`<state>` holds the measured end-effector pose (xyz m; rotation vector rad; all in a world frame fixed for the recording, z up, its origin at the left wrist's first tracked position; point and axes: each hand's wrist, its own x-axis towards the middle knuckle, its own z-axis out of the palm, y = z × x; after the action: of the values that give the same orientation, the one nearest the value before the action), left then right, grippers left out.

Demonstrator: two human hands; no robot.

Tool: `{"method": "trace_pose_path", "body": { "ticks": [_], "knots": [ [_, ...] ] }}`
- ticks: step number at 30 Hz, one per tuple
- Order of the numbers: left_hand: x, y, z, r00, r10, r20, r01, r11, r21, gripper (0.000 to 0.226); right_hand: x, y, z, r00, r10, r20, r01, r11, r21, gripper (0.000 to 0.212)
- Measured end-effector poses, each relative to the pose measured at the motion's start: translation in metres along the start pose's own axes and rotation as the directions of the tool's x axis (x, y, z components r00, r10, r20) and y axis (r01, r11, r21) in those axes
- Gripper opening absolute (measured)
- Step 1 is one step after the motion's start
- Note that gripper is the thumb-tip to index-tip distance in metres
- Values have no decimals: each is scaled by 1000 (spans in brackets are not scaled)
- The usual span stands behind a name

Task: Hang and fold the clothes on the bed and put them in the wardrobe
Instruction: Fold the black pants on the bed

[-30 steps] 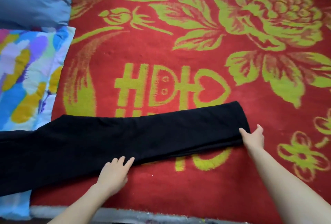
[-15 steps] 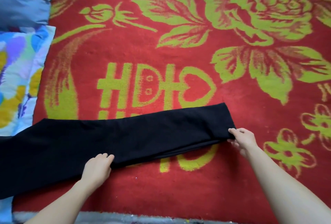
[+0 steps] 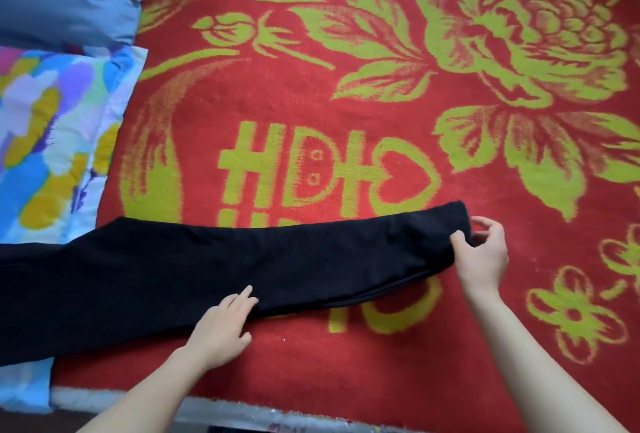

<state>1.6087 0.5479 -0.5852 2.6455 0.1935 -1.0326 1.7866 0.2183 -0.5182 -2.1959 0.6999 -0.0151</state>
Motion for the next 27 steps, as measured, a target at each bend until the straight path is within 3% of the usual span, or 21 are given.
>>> {"method": "trace_pose_path", "body": {
  "ticks": [2,5,6,7,9,10,11,12,14,17,19,21,23,24,25,26,27],
  "knots": [
    [-2,1,3,998,26,62,-24,999,-22,73,-38,-42,11,948,-318,31,317,948,14,33],
    [0,-5,7,994,-12,107,42,959,-281,70,-107,-94,44,677,-725,130,715,689,121,31],
    [3,-6,6,992,-61,108,105,880,-463,64,-128,-103,56,598,-782,176,762,622,179,31],
    [5,-8,3,983,-123,137,183,713,-676,57,-149,-109,68,551,-792,265,753,608,251,34],
    [7,-14,-4,950,-247,192,256,259,-931,41,-180,-106,89,450,-671,589,645,701,306,49],
    [6,-20,-6,927,-305,220,259,90,-962,35,-189,-96,100,364,-559,745,649,726,228,57],
    [4,-26,-7,910,-334,246,256,-14,-967,36,-191,-82,111,302,-450,840,727,679,103,62],
    [2,-33,-7,902,-339,268,257,-80,-963,42,-189,-66,120,285,-362,888,807,590,-19,63],
    [-1,-45,-3,897,-317,308,262,-179,-948,56,-177,-36,131,333,-217,918,874,435,-215,59],
    [1,-44,0,903,-319,286,208,-258,-944,55,-159,5,136,366,10,931,874,340,-347,56],
    [0,-36,-1,912,-334,240,176,-209,-962,50,-154,19,136,350,51,935,881,321,-347,56],
    [-2,-28,-1,923,-360,138,96,-131,-987,50,-152,22,137,371,11,929,860,373,-348,56],
    [-6,-22,-4,920,-389,-37,-20,48,-999,58,-151,19,135,410,-76,909,848,398,-349,55],
    [-7,-20,-4,908,-396,-140,-39,252,-967,61,-150,19,132,458,-132,879,836,401,-375,55],
    [-10,-19,-2,899,-368,-236,7,552,-834,64,-148,19,128,539,-171,825,796,424,-432,57],
    [-14,-19,4,906,-295,-303,71,813,-578,67,-144,21,125,644,-164,747,715,475,-512,60],
    [-17,-20,11,931,-194,-309,104,953,-284,69,-141,23,121,745,-100,660,590,560,-581,65]
  ]
}}
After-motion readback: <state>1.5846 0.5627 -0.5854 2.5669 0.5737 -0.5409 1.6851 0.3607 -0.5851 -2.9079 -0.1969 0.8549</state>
